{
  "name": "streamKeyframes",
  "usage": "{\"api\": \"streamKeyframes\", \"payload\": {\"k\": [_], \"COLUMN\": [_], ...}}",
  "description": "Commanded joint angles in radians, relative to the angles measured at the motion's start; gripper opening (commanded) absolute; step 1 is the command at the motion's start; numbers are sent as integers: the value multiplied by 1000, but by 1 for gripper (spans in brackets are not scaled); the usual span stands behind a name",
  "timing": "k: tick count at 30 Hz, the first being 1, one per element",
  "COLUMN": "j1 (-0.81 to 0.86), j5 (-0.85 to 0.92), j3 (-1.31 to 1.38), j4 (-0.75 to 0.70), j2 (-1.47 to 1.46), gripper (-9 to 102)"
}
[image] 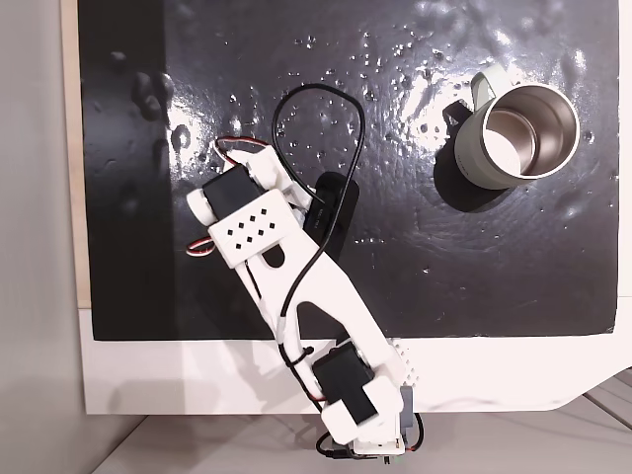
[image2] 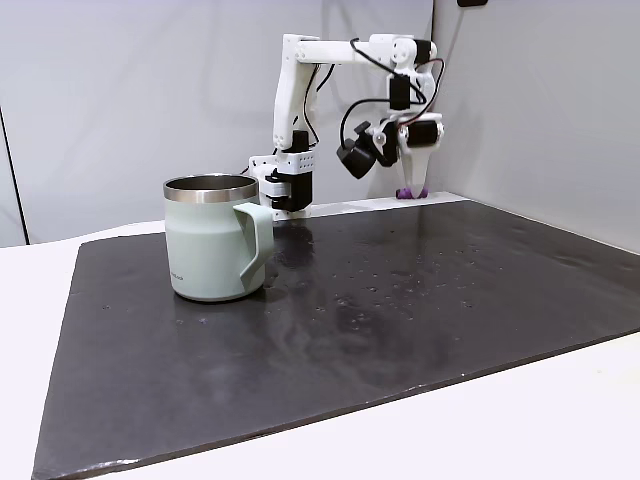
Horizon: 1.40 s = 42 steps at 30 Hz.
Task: Grasp a pengrip and put it in the cup.
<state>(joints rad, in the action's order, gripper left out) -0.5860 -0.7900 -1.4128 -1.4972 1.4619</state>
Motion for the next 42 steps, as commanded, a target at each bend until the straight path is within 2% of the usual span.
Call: {"api": "streamKeyframes", "payload": {"k": [1,7,15,21,30,36,42], "j1": [25,23,117,318,704,882,976], "j5": [94,276,350,436,673,735,759], "j3": [140,268,236,193,204,293,551], "j4": [-67,-127,-178,-184,-175,-172,-179], "j2": [133,262,347,408,408,285,66], "gripper": [0,0,0,0,0,0,0]}}
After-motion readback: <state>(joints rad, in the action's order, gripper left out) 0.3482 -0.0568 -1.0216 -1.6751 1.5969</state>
